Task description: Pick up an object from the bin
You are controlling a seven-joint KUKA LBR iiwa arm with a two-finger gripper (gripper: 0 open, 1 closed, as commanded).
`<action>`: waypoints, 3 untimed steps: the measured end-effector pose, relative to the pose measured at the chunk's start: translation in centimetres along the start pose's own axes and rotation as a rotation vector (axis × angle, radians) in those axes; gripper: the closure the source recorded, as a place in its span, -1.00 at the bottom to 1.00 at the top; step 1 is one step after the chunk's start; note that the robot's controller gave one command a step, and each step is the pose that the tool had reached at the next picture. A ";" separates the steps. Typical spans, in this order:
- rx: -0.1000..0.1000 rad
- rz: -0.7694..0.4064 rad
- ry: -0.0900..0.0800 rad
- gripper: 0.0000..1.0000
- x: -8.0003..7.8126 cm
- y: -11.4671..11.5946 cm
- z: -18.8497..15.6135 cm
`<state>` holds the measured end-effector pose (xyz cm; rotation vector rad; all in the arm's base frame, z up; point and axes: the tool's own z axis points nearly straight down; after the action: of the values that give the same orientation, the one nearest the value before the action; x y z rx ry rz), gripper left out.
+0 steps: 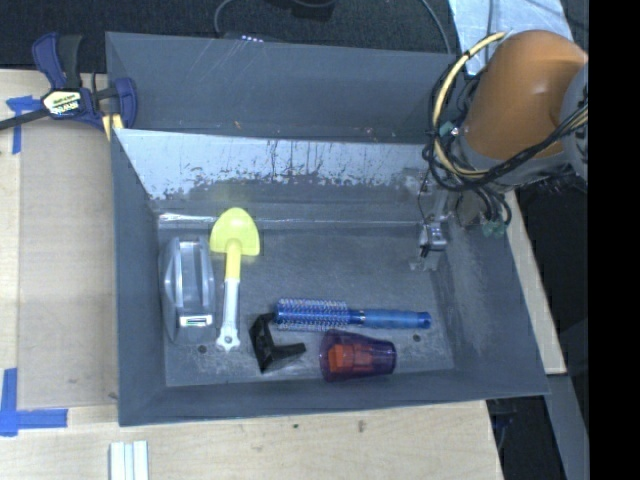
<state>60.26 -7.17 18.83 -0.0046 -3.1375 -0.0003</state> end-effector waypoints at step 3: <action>-0.001 0.070 -0.003 -1.00 5.1 2.1 6.9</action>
Offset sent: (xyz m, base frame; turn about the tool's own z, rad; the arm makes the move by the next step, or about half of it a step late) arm -0.0670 0.0380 -0.0658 0.0494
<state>55.16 -5.03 11.97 -0.1145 -3.1385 -0.0011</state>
